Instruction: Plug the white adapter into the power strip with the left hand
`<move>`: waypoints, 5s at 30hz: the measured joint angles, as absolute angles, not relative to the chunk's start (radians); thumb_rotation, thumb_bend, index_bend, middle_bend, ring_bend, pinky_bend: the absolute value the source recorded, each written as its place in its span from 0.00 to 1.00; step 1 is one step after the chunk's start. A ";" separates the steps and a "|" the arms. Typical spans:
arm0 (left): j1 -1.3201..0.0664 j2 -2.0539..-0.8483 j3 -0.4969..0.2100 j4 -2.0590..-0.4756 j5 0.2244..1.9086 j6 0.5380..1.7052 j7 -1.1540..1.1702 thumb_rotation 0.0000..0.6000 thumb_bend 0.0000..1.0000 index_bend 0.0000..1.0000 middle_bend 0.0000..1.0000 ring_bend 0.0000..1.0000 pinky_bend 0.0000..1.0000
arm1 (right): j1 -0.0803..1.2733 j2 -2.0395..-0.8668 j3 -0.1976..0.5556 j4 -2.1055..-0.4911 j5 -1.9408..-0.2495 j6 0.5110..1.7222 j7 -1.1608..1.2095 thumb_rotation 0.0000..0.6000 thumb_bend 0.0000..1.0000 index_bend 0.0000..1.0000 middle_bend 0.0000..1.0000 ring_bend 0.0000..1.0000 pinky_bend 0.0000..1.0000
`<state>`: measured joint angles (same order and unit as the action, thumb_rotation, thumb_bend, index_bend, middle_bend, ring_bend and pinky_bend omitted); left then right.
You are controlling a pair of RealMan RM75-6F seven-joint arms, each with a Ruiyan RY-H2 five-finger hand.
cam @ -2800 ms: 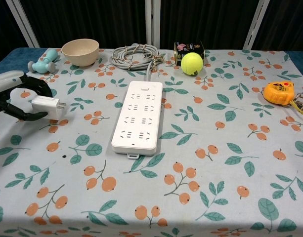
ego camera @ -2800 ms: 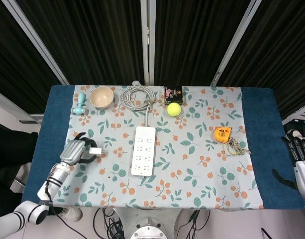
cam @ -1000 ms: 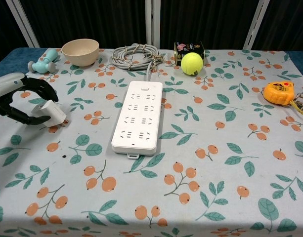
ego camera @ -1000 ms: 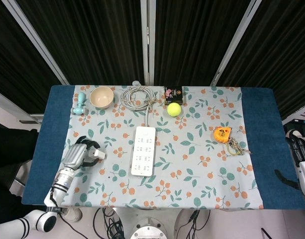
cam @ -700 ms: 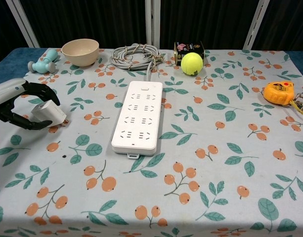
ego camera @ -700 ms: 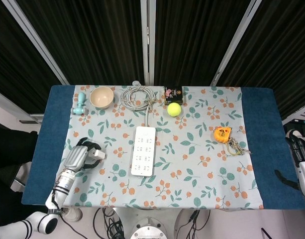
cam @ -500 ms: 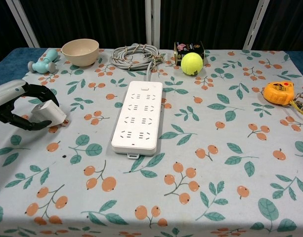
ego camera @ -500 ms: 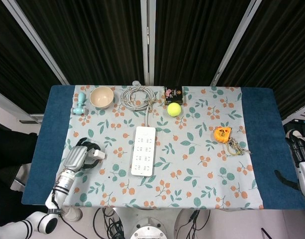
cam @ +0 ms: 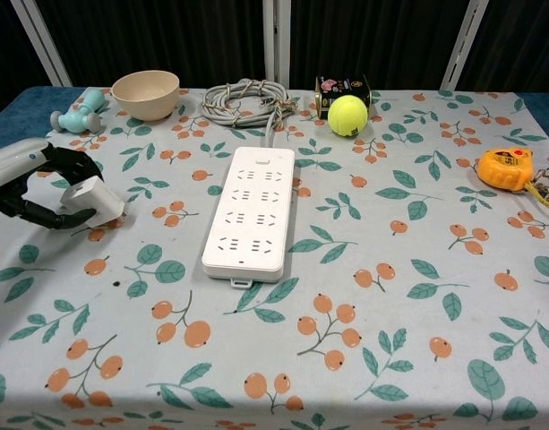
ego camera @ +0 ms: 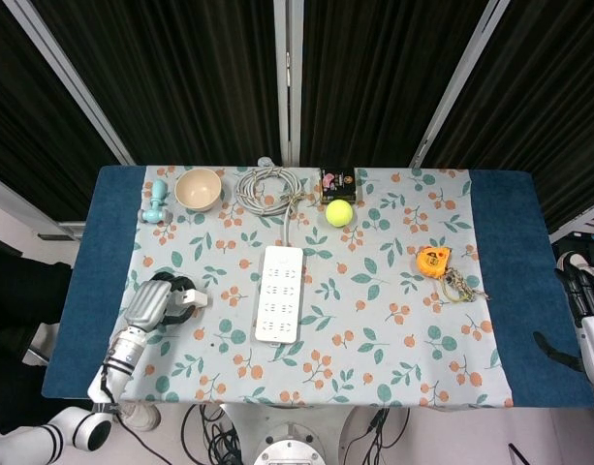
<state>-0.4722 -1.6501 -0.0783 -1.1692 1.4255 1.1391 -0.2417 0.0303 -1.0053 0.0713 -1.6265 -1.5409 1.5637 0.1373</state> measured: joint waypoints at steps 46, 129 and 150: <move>-0.912 -1.701 -0.248 -1.573 0.788 1.015 0.634 1.00 0.50 0.64 0.71 0.56 0.42 | 0.041 -1.000 0.083 -1.640 -1.521 1.545 0.114 1.00 0.15 0.00 0.03 0.00 0.00; -1.023 -1.728 -0.150 -1.533 0.707 1.021 0.799 1.00 0.51 0.70 0.78 0.61 0.39 | 0.022 -1.010 0.084 -1.620 -1.513 1.564 0.136 1.00 0.15 0.00 0.04 0.00 0.00; -1.010 -1.734 -0.149 -1.524 0.732 1.032 0.764 1.00 0.18 0.26 0.42 0.32 0.33 | 0.019 -1.012 0.086 -1.617 -1.512 1.566 0.140 1.00 0.15 0.00 0.06 0.00 0.00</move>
